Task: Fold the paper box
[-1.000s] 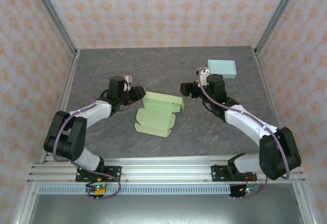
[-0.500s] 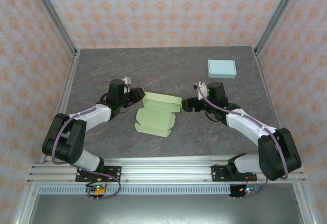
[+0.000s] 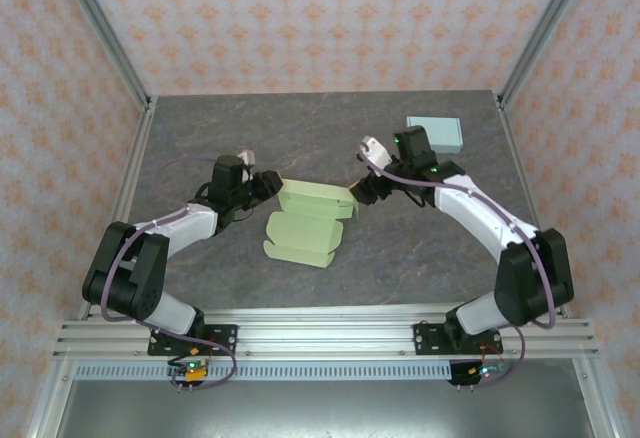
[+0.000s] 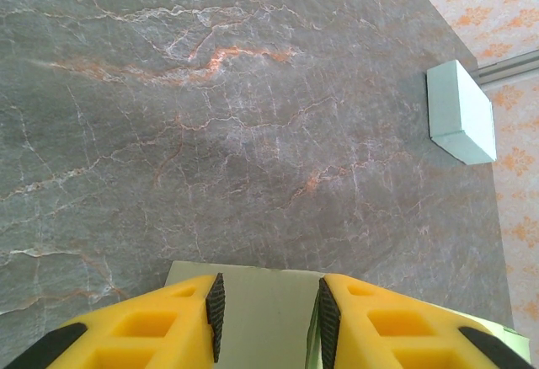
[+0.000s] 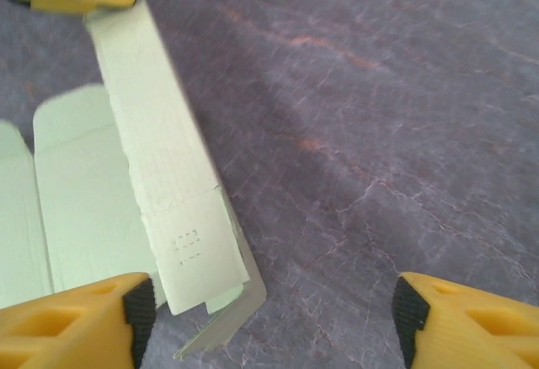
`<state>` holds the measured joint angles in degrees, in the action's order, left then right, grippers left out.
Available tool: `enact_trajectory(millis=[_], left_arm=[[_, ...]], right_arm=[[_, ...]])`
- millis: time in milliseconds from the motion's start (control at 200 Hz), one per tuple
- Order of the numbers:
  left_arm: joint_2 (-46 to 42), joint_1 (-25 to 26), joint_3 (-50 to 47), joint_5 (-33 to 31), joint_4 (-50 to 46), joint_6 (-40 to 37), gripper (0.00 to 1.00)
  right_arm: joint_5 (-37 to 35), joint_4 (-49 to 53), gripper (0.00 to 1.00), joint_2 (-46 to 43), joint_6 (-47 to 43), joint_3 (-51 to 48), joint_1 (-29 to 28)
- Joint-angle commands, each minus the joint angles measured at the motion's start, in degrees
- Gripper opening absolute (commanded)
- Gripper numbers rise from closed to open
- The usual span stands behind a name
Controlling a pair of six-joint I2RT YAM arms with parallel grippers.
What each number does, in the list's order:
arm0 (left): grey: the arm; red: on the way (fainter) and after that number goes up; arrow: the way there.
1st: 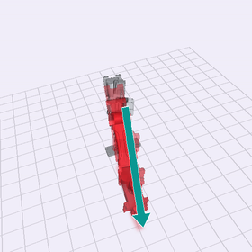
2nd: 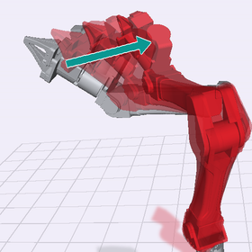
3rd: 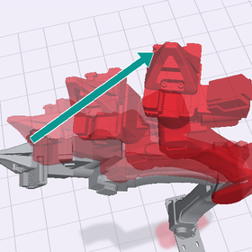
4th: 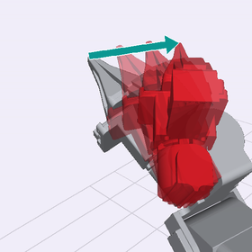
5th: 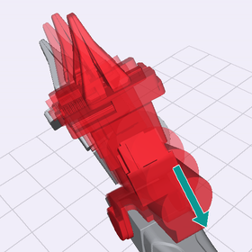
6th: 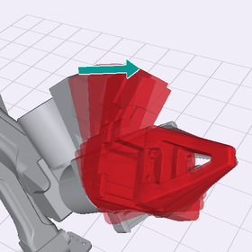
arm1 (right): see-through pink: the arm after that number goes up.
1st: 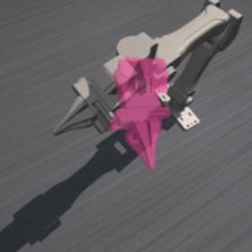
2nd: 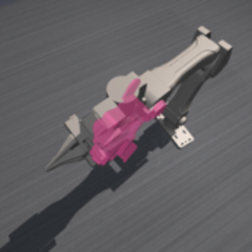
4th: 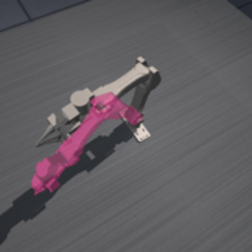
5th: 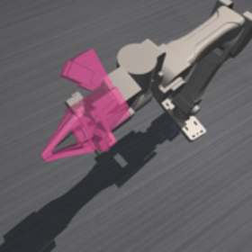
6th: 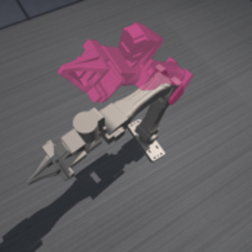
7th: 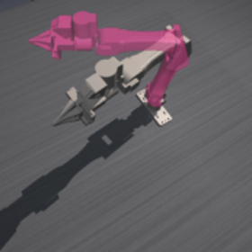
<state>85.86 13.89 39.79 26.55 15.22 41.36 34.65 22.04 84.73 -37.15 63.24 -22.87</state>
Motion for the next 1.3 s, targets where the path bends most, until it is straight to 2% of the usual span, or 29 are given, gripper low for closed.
enact_trajectory(millis=[0,125,285,420,656,811,896,961,1021,1096,1151,1226,1296], left_arm=[[1.32,0.4,-0.94,-2.41,-4.32,0.38,0.36],[1.37,0.36,-0.99,-2.91,-4.39,0.47,0.36],[2.46,0.39,-0.51,-2.38,-4.42,0.47,0.36],[2.98,0.37,-0.76,-2.13,-3.72,1.25,0.35],[2.39,0.36,-1.38,-2.93,-3.66,1.7,0.36],[2.16,0.36,-1.64,-3.56,-4.01,1.86,0.35],[2.07,0.35,-2.08,-3.69,-3.47,2.39,0.35],[2.02,0.35,-2.07,-3.65,-3.56,2.4,0.35],[1.99,0.43,-2.13,-3.75,-3.64,2.23,0.35],[1.94,0.35,-2.3,-4.09,-3.51,2.23,0.35],[2.09,0.35,-2.27,-4.06,-3.19,2.32,0.35],[2.31,0.44,-1.93,-3.92,-3.19,2.32,0.35],[2.13,0.51,-1.79,-3.87,-3.1,2.23,0.34]], right_arm=[[-1.7,15.45,0.78,5.78,-8.16,6.05,-1.07],[-2.03,18.0,0.78,11.17,-8.25,10.43,-2.31],[-8.9,20.98,0.73,18.82,-9.38,17.1,-5.05],[-7.92,20.3,0.73,20.31,-8.87,18.86,-5.52],[-9.24,14.86,0.74,14.66,-8.08,15.36,-5.47],[-0.62,5.98,0.74,4.79,-2.43,5.94,-2.44],[4.42,0.41,0.73,-1.16,-1.16,-0.92,1.11],[7.87,0.5,0.73,-4.69,-4.09,-4.01,4.25],[5.77,3.91,0.73,-5.78,-10.36,-4.83,5.53],[2.34,9.05,0.72,-3.49,-18.21,-3.69,5.59],[3.66,10.76,0.7,-0.92,-20.78,-2.17,5.49],[6.27,6.39,0.66,1.01,-22.0,-3.17,4.49],[4.46,-2.37,0.62,1.77,-24.32,-6.77,2.5]])
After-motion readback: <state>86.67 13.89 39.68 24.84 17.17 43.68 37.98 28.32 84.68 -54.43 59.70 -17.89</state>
